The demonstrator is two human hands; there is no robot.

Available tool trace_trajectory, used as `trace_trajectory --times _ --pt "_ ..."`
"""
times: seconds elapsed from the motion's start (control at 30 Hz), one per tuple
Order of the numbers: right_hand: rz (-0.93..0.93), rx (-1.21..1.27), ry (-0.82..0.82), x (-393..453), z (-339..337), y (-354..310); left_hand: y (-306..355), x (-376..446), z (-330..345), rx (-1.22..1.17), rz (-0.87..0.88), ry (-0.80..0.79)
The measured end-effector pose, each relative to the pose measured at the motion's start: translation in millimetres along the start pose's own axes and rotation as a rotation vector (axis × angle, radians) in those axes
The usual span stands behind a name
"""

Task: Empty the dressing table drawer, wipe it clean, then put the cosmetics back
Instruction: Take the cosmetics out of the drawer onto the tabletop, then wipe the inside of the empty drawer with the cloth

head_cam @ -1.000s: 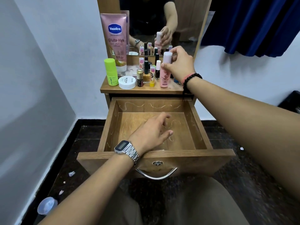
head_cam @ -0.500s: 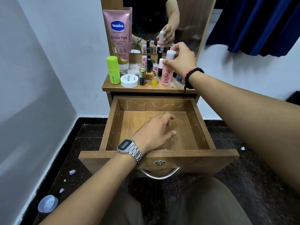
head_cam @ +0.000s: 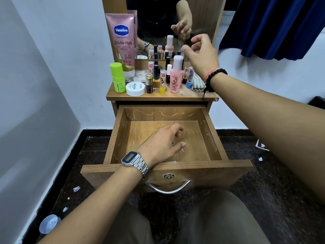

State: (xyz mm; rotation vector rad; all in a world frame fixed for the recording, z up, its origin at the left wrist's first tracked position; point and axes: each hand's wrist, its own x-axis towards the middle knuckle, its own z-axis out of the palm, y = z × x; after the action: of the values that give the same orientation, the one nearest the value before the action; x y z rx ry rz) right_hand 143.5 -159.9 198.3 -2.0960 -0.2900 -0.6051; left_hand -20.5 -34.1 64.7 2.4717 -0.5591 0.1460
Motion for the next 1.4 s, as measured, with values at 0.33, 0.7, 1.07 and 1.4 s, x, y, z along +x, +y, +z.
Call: trace_trajectory --times 0.33,0.7,1.07,1.4 --pt "0.288 -0.043 0.071 7 -34 51 1 -1 0 0.028 -0.002 -0.028" --pt "0.71 -0.078 -0.246 -2 -26 82 0 -1 0 0.037 0.014 -0.033" --pt "0.749 -0.029 -0.11 -1 -27 93 -1 -2 1 0.034 0.012 -0.049" --pt "0.775 0.107 -0.013 -12 -43 110 2 -2 0 0.054 0.032 -0.042"
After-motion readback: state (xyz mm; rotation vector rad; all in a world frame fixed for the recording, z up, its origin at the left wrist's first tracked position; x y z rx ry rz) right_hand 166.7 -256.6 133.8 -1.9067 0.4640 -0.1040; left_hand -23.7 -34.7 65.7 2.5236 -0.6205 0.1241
